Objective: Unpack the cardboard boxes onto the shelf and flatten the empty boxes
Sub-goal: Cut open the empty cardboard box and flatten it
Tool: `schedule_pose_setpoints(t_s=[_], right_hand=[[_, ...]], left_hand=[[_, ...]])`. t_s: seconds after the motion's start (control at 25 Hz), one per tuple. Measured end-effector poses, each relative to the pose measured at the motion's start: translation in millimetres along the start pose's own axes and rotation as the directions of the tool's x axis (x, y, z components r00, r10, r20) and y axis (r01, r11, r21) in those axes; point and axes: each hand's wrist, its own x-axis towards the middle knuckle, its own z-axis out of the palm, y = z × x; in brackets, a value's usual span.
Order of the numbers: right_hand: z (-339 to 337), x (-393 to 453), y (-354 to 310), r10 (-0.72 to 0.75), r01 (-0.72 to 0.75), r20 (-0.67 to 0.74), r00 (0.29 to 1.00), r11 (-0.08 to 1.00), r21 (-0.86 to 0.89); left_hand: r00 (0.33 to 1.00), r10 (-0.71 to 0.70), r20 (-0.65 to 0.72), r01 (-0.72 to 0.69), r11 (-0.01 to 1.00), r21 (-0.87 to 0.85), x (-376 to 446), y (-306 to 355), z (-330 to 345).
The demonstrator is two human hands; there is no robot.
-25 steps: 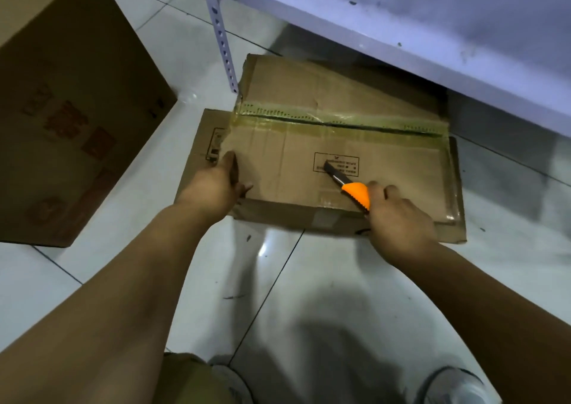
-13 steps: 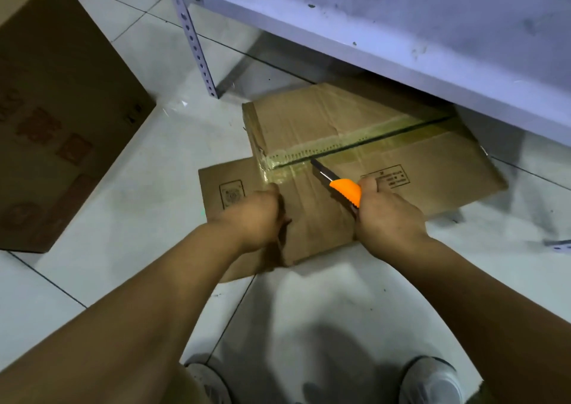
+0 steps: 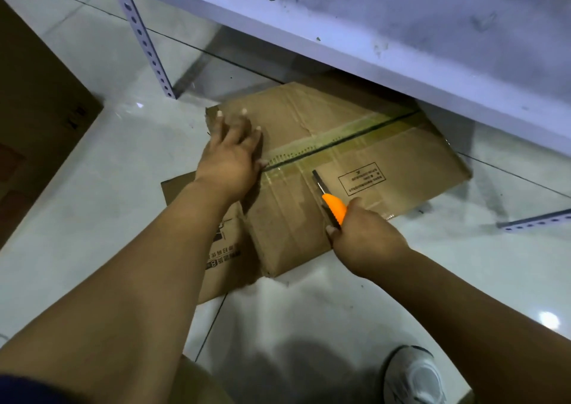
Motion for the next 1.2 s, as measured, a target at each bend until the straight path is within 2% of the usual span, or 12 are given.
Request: schedule_pose_setpoints(t_s=[0.08, 0.24, 0.44, 0.6, 0.84, 1.04, 1.12, 1.2], right_hand=[[-2, -3, -4, 0.023, -0.024, 0.019, 1.0, 0.998, 0.062], [-9, -5, -13, 0.075, -0.078, 0.03, 0.997, 0.991, 0.111], [-3, -9, -25, 0.063, -0.082, 0.115, 0.991, 0.982, 0.171], [2, -9, -27, 0.029, -0.043, 0.079, 0.996, 0.982, 0.182], [8, 19, -21, -0.048, 0.05, 0.034, 0.998, 0.997, -0.063], [1, 29, -14, -0.175, 0.169, -0.042, 0.984, 0.978, -0.121], [6, 20, -21, -0.291, 0.285, -0.005, 0.957, 0.94, -0.188], [12, 11, -26, -0.344, 0.353, 0.08, 0.936, 0.905, -0.239]], left_hand=[[0.998, 0.032, 0.062, -0.031, 0.999, -0.016, 3, 1, 10], [0.998, 0.033, 0.06, -0.033, 0.999, 0.006, -7, -2, 14], [0.996, -0.029, 0.078, 0.022, 0.995, 0.093, -24, -9, 11], [0.992, -0.09, 0.086, 0.074, 0.982, 0.175, -44, -13, 4], [0.982, -0.14, 0.13, 0.099, 0.955, 0.278, -73, -8, -3], [0.986, -0.119, 0.119, 0.103, 0.985, 0.138, -79, -19, -5], [0.977, -0.156, 0.147, 0.143, 0.985, 0.1, -77, -29, -6], [0.962, -0.196, 0.189, 0.189, 0.98, 0.056, -74, -38, -6]])
